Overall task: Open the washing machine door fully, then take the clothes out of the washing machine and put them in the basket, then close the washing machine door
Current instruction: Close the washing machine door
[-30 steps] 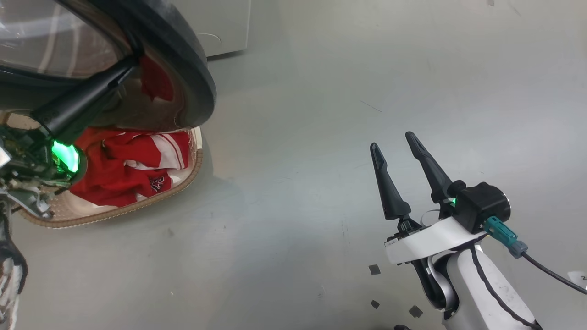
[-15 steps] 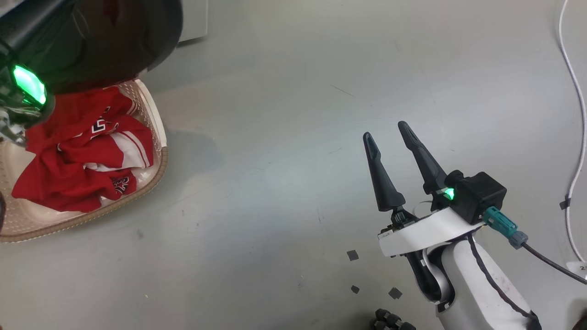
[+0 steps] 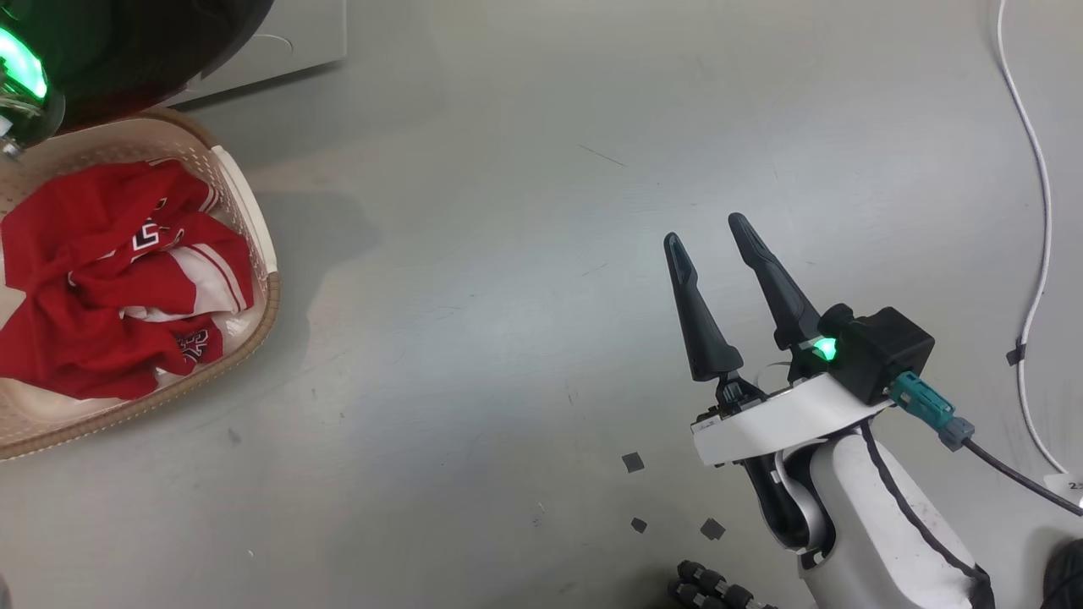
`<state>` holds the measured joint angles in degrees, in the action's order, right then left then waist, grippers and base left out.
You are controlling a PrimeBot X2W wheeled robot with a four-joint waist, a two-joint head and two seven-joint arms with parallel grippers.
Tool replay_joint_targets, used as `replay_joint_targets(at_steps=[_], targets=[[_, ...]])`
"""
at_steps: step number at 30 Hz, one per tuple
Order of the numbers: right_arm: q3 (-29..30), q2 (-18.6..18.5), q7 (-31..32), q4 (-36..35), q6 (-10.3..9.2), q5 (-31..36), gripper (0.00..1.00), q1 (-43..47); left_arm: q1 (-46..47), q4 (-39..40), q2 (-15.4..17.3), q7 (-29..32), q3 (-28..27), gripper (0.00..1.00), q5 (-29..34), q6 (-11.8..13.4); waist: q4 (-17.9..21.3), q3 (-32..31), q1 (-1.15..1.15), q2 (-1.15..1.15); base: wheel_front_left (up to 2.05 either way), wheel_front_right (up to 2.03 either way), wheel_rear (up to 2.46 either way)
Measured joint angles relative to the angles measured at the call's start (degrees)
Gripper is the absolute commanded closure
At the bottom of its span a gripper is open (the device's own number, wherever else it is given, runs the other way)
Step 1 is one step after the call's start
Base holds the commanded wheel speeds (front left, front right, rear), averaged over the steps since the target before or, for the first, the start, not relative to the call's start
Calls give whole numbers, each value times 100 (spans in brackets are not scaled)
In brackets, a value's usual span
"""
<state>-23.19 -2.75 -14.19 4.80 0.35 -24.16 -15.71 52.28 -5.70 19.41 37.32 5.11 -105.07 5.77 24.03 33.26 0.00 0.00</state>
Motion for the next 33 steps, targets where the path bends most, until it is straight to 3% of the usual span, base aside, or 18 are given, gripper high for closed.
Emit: replay_joint_targets(at_steps=[12,23,32,33], targets=[[12,2,0,1,-108,-36,0,-43,246,-511,-46,-47,148,100,77,-12,12,-33,0,0,0,0,0],[165,1,-1,3,-109,76,0,-51,153,-595,-359,102,236,100,-20,-501,-337,-131,0,0,0,0,0],[309,0,-1,42,-109,320,0,-53,-871,-681,-622,101,174,100,-201,-967,-741,-320,0,0,0,0,0],[332,0,-1,55,-109,337,0,-52,-999,-678,-638,104,179,93,-227,-1003,-790,-348,0,0,0,0,0]])
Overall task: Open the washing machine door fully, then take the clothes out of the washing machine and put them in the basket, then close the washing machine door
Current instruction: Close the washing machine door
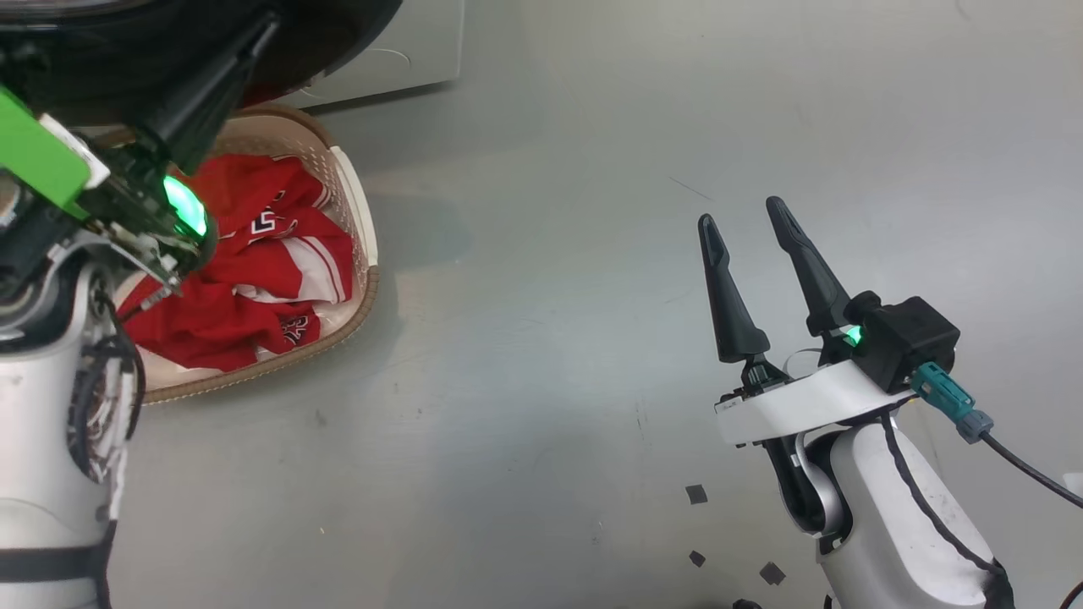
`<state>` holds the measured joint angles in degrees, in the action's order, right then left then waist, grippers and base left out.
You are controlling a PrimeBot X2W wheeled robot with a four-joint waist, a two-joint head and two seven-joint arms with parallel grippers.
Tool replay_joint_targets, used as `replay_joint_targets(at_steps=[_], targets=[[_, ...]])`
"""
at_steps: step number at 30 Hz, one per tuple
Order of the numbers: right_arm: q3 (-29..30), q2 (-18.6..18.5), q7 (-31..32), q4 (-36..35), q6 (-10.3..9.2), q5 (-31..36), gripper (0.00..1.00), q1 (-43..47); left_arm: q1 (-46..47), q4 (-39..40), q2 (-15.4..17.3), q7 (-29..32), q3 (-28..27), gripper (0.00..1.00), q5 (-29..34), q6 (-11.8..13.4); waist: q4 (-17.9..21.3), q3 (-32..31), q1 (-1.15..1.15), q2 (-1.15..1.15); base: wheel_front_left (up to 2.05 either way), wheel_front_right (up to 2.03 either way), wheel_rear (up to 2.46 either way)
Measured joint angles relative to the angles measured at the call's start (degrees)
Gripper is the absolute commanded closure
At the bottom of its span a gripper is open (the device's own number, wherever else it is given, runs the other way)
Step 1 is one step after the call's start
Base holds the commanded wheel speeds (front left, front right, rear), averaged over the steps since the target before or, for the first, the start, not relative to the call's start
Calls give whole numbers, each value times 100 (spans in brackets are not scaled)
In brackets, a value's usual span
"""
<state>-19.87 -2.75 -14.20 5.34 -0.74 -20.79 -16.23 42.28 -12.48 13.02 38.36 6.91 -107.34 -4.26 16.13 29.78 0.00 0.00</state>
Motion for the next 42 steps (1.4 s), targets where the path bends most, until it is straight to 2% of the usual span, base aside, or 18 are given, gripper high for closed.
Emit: replay_joint_targets(at_steps=[4,5,6,7,8,15,22,27,31,35,37,42], targets=[[80,-3,0,12,0,48,0,3,-383,15,-92,40,-20,64,-132,-78,-157,-86,0,0,0,0,0],[98,-4,0,19,0,66,0,5,-508,34,-126,40,-34,49,-160,-103,-212,-116,0,0,0,0,0],[111,-5,-3,29,1,83,0,8,-628,45,-144,33,-43,24,-160,-127,-266,-146,0,0,0,0,0],[113,-9,-27,49,4,91,0,10,-752,62,-146,32,-63,7,-160,-160,-322,-178,0,0,0,0,0],[110,-9,-30,77,7,113,0,14,-879,92,-146,14,-113,0,-164,-168,-372,-212,0,0,0,0,0],[158,-46,-31,192,9,236,0,83,-1678,347,-204,-276,-402,0,-109,-263,-659,-510,0,0,0,0,0],[171,-53,-31,311,19,280,0,297,-2575,559,-572,-716,-831,0,-149,-265,-856,-845,0,0,0,0,0],[267,-67,-31,333,18,280,0,438,-2939,1158,-815,-1188,-1300,0,25,-265,-972,-1070,0,0,0,0,0],[325,-92,-31,332,18,300,0,552,-3209,1691,-856,-1610,-1489,0,759,-265,-1082,-1215,0,0,0,0,0],[409,-123,-31,330,11,307,0,670,-3389,2189,-780,-2176,-1550,0,1998,-265,-1204,-1337,0,0,0,0,0],[435,-143,-31,330,9,332,0,718,-3479,2428,-617,-2530,-1557,0,2804,-265,-1262,-1396,0,0,0,0,0],[536,-181,-31,318,5,338,0,773,-3545,2972,-463,-3307,-1384,0,4116,-267,-1392,-1545,0,0,0,0,0]])
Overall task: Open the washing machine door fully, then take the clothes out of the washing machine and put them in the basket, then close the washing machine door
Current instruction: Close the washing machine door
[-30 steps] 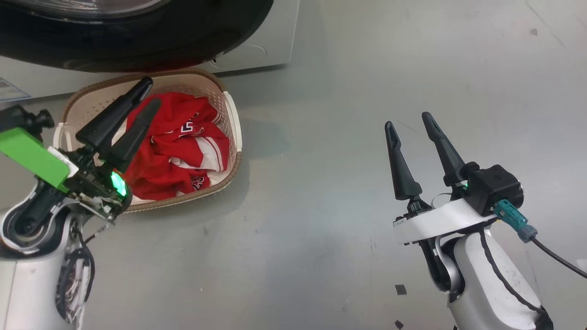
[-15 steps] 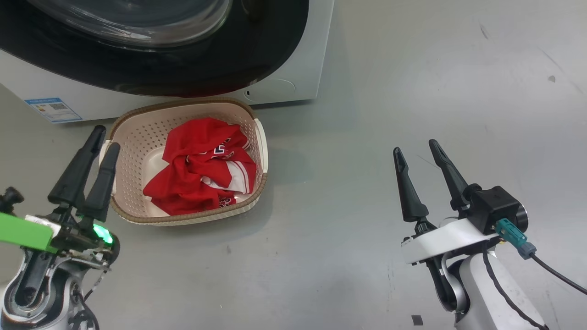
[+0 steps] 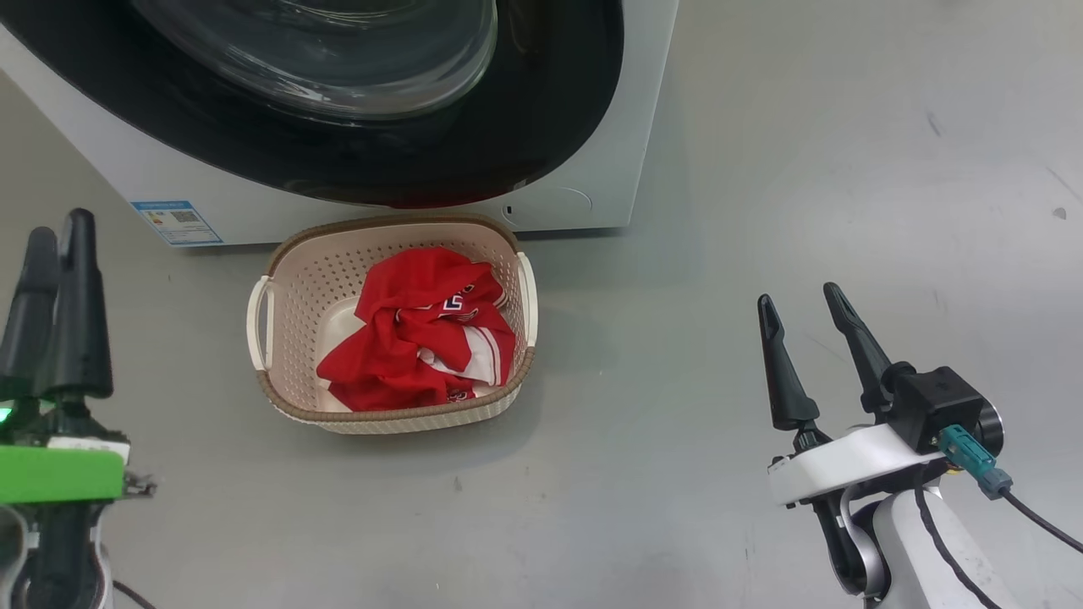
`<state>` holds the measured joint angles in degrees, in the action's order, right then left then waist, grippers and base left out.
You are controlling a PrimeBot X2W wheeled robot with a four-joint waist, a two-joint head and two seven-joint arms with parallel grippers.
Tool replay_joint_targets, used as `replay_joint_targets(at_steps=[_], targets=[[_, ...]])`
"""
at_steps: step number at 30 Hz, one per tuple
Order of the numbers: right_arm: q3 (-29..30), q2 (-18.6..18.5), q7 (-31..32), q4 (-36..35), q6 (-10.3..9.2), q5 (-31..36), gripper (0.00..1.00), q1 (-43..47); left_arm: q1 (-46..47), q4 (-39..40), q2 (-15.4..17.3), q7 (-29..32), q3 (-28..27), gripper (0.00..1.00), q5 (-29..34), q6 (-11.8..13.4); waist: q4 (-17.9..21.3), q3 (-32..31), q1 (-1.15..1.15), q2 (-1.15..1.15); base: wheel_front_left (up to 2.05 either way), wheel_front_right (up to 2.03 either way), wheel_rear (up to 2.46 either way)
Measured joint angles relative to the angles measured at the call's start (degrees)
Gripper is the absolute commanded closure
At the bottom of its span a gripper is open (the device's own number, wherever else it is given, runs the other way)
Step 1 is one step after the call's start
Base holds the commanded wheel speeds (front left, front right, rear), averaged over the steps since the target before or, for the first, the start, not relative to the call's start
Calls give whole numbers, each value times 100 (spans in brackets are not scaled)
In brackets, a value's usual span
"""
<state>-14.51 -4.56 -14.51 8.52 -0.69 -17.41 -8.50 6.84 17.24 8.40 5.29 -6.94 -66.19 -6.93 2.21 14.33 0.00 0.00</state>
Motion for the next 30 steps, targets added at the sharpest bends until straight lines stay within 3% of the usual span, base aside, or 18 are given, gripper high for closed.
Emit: replay_joint_targets(at_steps=[9,13,21,30], targets=[[5,-45,0,-56,1,65,0,131,-883,-137,396,-920,363,0,2373,7,-169,-313,0,0,0,0,0],[3,-52,0,-79,0,108,0,222,-1143,-281,442,-1106,482,0,3117,252,-176,-403,0,0,0,0,0],[-4,-71,0,-40,-8,140,0,518,-1592,-604,434,-1267,820,0,3984,772,-127,-566,0,0,0,0,0],[15,-70,0,47,-98,140,0,736,-1709,-910,270,-1352,1198,0,4365,1024,-55,-716,0,0,0,0,0]])
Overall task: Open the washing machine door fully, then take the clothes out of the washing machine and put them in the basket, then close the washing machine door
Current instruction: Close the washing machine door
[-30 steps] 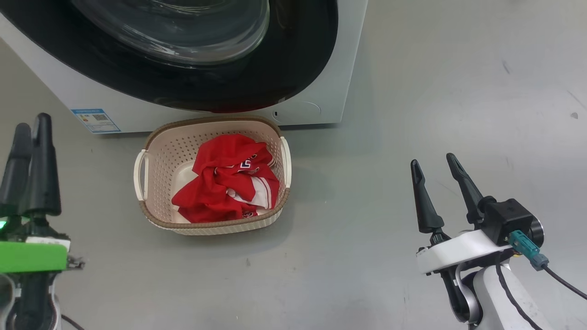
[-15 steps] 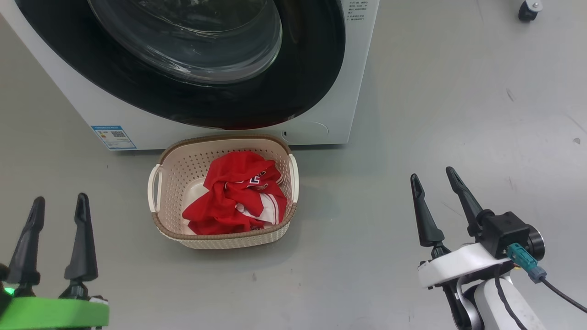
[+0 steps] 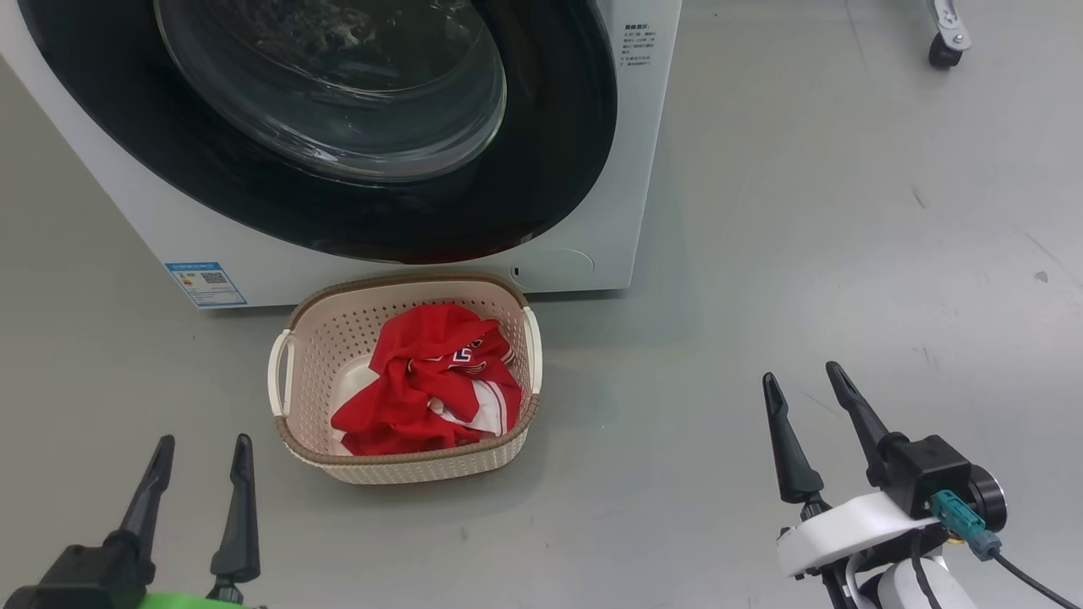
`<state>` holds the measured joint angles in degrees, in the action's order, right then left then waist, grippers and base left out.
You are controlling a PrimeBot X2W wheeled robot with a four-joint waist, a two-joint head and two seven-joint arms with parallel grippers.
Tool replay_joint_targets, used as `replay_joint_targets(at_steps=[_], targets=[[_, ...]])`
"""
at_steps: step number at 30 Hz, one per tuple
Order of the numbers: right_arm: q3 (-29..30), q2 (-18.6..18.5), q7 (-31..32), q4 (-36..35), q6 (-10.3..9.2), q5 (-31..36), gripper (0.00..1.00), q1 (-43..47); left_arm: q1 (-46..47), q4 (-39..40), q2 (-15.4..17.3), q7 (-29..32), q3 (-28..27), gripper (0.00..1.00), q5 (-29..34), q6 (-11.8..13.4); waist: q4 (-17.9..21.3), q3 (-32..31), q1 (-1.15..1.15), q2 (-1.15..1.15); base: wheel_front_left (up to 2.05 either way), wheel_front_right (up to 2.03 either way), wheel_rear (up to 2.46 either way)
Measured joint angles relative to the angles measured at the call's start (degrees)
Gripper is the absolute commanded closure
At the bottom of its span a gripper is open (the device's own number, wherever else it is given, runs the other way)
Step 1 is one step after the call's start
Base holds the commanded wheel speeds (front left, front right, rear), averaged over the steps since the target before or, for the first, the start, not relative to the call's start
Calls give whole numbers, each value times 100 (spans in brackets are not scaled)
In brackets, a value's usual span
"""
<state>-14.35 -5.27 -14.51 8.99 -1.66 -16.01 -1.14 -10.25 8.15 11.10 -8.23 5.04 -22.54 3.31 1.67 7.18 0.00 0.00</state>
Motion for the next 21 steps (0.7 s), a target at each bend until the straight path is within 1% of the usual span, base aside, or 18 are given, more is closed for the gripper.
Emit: replay_joint_targets(at_steps=[7,21], targets=[[0,2,0,4,-2,0,0,87,-71,-53,-160,-18,145,0,110,119,36,-83,0,0,0,0,0],[1,3,0,1,-27,0,0,193,-121,-163,-304,-44,248,0,298,202,29,-144,0,0,0,0,0]])
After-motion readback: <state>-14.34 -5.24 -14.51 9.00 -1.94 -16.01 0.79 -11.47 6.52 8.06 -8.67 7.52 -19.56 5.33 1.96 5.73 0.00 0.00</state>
